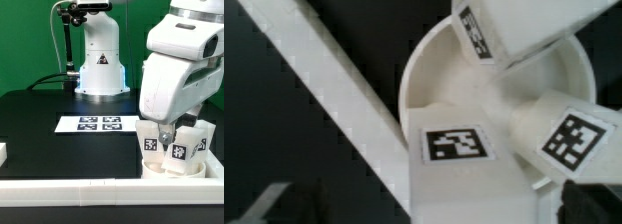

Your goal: Assemble stool

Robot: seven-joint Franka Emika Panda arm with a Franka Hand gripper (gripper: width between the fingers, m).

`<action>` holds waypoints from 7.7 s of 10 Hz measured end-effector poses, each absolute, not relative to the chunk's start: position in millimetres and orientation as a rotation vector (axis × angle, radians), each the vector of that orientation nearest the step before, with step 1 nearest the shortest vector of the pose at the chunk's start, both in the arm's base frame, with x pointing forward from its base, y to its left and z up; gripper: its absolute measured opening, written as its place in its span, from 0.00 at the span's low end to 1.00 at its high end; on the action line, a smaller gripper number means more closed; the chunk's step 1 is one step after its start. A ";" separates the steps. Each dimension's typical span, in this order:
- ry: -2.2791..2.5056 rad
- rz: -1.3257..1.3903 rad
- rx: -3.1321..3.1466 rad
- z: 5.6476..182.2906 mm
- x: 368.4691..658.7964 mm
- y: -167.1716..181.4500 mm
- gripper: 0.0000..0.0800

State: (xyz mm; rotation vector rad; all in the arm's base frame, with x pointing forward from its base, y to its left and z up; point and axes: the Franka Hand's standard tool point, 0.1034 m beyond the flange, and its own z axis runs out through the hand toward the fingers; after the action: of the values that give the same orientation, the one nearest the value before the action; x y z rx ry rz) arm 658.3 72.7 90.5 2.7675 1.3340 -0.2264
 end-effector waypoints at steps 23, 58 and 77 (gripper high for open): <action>-0.975 0.023 2.873 86.9 657.6 77.8 0.42; -1.070 0.136 2.949 110.6 677.7 81.3 0.81; 0.610 0.077 3.037 107.7 660.1 86.9 0.81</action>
Offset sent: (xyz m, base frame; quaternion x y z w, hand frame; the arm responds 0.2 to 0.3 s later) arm 0.0000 0.0000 0.0000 0.0000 0.0000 0.0000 1.0000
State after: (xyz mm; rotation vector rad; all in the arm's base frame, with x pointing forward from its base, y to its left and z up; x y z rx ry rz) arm 660.1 86.9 107.7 3.0371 0.6104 0.0767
